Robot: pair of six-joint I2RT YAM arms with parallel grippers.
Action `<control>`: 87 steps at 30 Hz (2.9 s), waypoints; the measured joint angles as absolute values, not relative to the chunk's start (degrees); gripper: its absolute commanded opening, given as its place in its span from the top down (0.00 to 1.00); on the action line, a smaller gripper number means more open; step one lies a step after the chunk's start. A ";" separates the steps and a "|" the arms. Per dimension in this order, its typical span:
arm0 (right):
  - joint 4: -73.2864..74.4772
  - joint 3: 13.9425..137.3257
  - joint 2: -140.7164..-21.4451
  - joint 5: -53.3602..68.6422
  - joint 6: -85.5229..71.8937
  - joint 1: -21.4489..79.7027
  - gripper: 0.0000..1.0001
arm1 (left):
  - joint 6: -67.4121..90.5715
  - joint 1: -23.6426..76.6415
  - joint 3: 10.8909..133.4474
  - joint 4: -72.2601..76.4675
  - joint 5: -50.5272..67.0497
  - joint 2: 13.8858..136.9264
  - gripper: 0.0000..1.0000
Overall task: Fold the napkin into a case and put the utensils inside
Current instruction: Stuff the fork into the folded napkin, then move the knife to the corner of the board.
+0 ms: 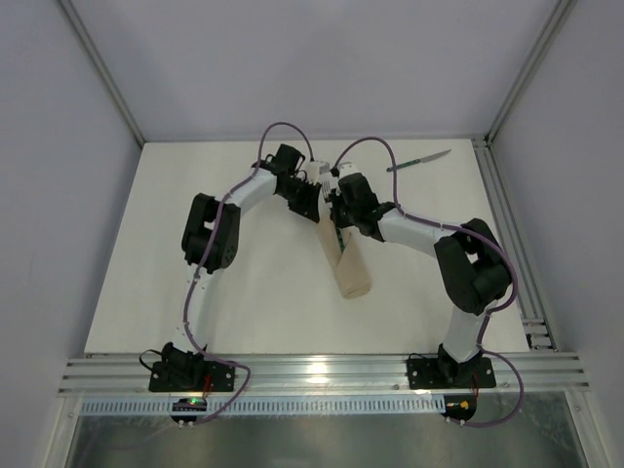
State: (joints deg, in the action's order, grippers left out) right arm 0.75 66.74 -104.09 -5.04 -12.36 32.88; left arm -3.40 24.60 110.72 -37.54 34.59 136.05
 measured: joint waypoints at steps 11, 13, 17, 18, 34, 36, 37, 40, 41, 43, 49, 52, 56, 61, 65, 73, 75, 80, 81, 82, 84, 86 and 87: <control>7.35 66.76 -104.99 -4.80 -11.97 32.91 0.96 | -3.27 24.62 111.50 -37.98 35.11 136.38 1.00; 8.80 66.74 -104.99 -4.82 -11.73 32.97 0.96 | -3.27 24.62 111.63 -38.04 35.09 136.40 1.00; 10.66 66.22 -104.95 -5.02 -10.92 33.56 0.96 | -3.27 24.62 112.31 -38.13 35.09 136.49 1.00; 11.09 65.95 -104.90 -5.02 -10.79 33.71 0.96 | -3.27 24.62 112.42 -38.13 35.09 136.49 1.00; 14.28 62.19 -102.08 -6.33 -10.92 35.33 0.96 | -3.42 24.62 112.60 -38.28 35.14 136.79 1.00; 14.39 61.45 -101.51 -6.44 -11.03 35.53 0.96 | -3.44 24.62 112.60 -38.37 35.14 136.79 1.00; 14.41 61.10 -101.16 -6.48 -11.16 35.62 0.96 | -3.44 24.60 112.60 -38.37 35.14 136.79 1.00; 14.76 60.27 -100.12 -6.66 -11.77 35.68 0.96 | -3.44 24.60 112.60 -38.41 35.14 136.79 1.00; 14.90 60.05 -99.81 -6.79 -12.03 35.68 0.96 | -3.44 24.60 112.60 -38.41 35.14 136.79 1.00; 15.07 59.96 -99.57 -6.98 -12.38 35.68 0.96 | -3.46 24.62 112.60 -38.41 35.14 136.79 1.00; 15.07 59.96 -99.57 -6.96 -12.47 35.68 0.96 | -3.46 24.60 112.60 -38.41 35.18 136.79 1.00; 15.07 59.96 -99.57 -6.92 -12.60 35.68 0.77 | -3.49 24.60 112.60 -38.44 35.18 136.79 1.00; 15.81 60.34 -99.55 -6.70 -13.02 35.70 0.48 | -3.66 24.60 112.60 -38.46 35.20 136.79 1.00; 18.98 63.68 -96.84 -8.38 -13.13 35.70 0.32 | -4.03 24.60 112.60 -38.57 35.38 136.79 0.96; 20.86 70.04 -91.92 -13.10 -15.70 33.43 0.14 | -4.97 24.60 112.60 -38.63 35.42 136.79 0.78; 25.69 93.38 -98.04 -17.41 -30.61 13.13 0.04 | -5.93 24.58 112.60 -38.89 33.63 136.66 0.52; 27.49 101.23 -104.29 -19.77 -33.74 9.63 0.07 | -6.35 24.58 112.60 -38.89 32.64 136.40 0.50; 34.41 120.70 -124.03 -23.42 -38.52 6.83 0.20 | -7.14 24.56 112.60 -39.07 29.93 135.87 0.49; 34.30 122.34 -127.11 -23.09 -38.81 6.79 0.26 | -7.53 24.56 112.60 -39.27 29.54 135.70 0.49; 33.95 122.91 -129.56 -22.50 -39.09 6.74 0.33 | -7.94 24.56 112.60 -39.44 29.15 135.48 0.49; 32.77 122.87 -133.56 -20.40 -39.46 6.59 0.42 | -8.43 24.56 112.57 -39.66 28.64 134.98 0.49; 29.91 122.67 -136.79 -18.00 -39.64 6.33 0.46 | -9.08 24.56 111.96 -39.62 28.36 133.88 0.49; 27.90 122.15 -137.78 -16.71 -39.72 6.20 0.49 | -9.47 24.53 111.42 -39.64 28.32 133.16 0.49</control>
